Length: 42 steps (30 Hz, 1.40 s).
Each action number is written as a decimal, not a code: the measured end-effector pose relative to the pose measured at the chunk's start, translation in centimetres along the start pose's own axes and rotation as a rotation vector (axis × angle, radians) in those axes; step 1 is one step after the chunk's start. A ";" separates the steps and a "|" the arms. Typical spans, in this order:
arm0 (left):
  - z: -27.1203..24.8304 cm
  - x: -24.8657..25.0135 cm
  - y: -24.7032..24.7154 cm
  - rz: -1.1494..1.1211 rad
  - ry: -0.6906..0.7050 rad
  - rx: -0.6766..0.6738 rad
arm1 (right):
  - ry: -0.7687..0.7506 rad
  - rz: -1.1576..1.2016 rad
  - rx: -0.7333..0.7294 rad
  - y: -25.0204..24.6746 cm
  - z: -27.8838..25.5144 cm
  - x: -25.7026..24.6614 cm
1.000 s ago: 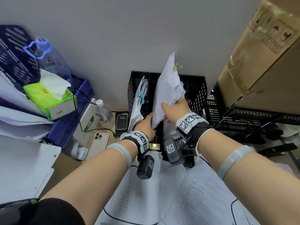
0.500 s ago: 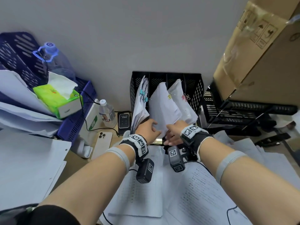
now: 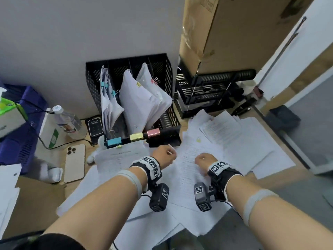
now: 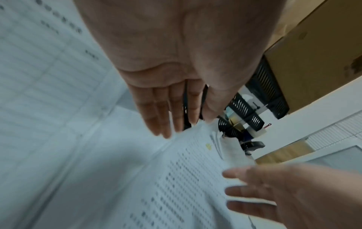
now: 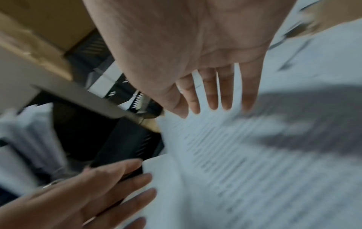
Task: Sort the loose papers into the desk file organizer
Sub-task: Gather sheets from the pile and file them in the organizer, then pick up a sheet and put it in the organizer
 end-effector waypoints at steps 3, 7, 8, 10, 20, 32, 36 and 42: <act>1.5 -1.6 2.6 0.172 -0.120 -0.039 | 0.173 -0.164 0.046 -1.6 1.5 6.3; 2.7 -3.1 4.8 0.138 -0.241 -0.072 | 0.220 -0.008 0.047 -2.8 2.2 9.6; 3.1 -3.4 5.1 0.155 -0.244 -0.049 | 0.219 0.018 0.042 -3.1 2.2 9.8; 3.5 -3.6 5.3 0.165 -0.237 -0.003 | 0.195 0.012 0.030 -3.4 2.7 10.2; 2.2 -3.1 5.1 -0.112 -0.159 -0.122 | -0.013 -0.025 0.011 -5.4 5.3 8.8; -3.6 -7.6 -1.3 -0.222 -0.336 -0.079 | -0.330 0.094 -0.038 -0.9 2.6 1.1; -6.4 -9.7 -3.3 -0.349 -0.377 0.024 | -0.403 0.048 -0.107 1.9 1.3 -1.6; -9.4 -11.5 -5.8 -0.412 -0.343 0.170 | -0.473 -0.090 -0.148 5.5 0.4 -3.1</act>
Point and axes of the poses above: each hand's wrist, its own z-axis towards the middle knuckle, its own y-axis out of the palm, x = y × z, the point moved 4 cm from there along z, towards the middle knuckle, and after that the axes turned 1 degree about x, right-handed, at the moved point
